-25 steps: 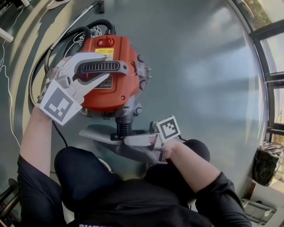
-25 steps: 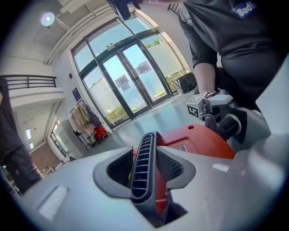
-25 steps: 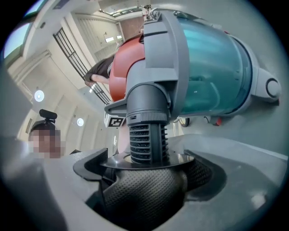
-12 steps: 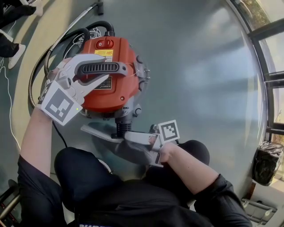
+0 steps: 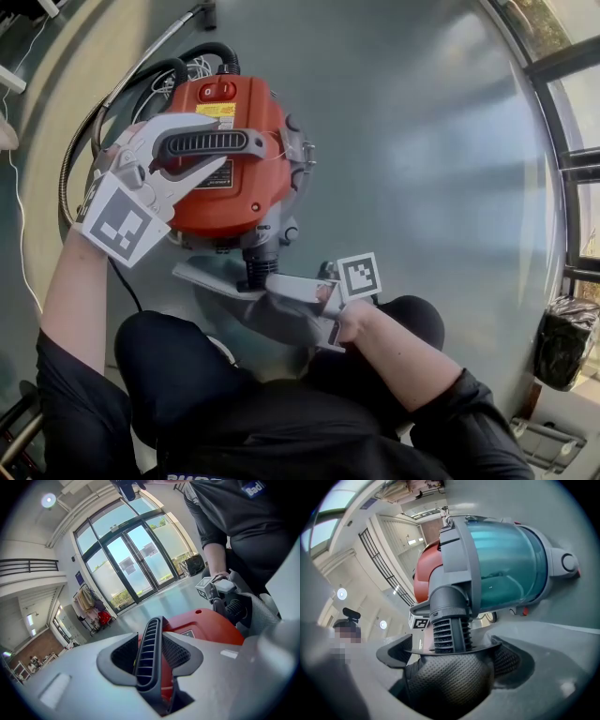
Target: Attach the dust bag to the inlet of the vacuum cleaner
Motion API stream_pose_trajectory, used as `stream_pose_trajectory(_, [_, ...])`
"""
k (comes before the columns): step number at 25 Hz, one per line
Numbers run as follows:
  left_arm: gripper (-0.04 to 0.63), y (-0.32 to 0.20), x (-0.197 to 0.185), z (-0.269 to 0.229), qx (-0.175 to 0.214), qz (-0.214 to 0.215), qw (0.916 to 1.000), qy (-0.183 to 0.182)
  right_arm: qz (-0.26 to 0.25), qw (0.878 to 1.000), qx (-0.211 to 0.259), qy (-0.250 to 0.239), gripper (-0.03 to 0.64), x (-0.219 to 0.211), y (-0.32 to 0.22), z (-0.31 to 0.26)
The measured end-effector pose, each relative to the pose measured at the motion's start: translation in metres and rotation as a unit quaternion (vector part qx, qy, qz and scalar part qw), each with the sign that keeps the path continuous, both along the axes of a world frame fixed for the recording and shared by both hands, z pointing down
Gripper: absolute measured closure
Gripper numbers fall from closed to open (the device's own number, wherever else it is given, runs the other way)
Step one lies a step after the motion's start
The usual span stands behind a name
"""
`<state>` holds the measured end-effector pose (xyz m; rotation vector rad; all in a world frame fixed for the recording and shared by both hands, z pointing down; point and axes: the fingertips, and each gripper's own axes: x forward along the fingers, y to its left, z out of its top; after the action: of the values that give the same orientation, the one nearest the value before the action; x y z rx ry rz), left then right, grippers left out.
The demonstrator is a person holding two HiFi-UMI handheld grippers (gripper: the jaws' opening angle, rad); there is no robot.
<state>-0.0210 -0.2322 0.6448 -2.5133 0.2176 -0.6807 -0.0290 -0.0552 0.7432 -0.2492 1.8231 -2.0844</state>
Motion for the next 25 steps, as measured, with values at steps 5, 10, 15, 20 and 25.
stream_pose_trajectory(5, [0.425, 0.0, 0.0, 0.001, 0.003, -0.001, 1.0, -0.002, 0.016, 1.0, -0.009, -0.004, 0.106, -0.006, -0.008, 0.0])
stream_pose_trajectory(10, [0.425, -0.001, 0.0, 0.001, 0.003, -0.001, 1.0, -0.002, 0.031, 0.999, -0.009, -0.002, 0.106, -0.003, -0.013, 0.002])
stream_pose_trajectory(15, [0.423, 0.0, 0.0, 0.001, -0.001, -0.003, 1.0, -0.001, 0.039, 0.999, -0.007, -0.002, 0.107, 0.003, -0.01, 0.002])
stream_pose_trajectory(20, [0.425, 0.0, 0.0, 0.0, 0.0, -0.002, 1.0, -0.003, 0.065, 0.998, -0.023, -0.01, 0.107, 0.002, -0.014, 0.003])
stream_pose_trajectory(25, [0.425, -0.001, 0.0, 0.001, 0.003, -0.002, 1.0, -0.003, 0.082, 0.996, -0.03, -0.012, 0.109, -0.003, -0.021, 0.004])
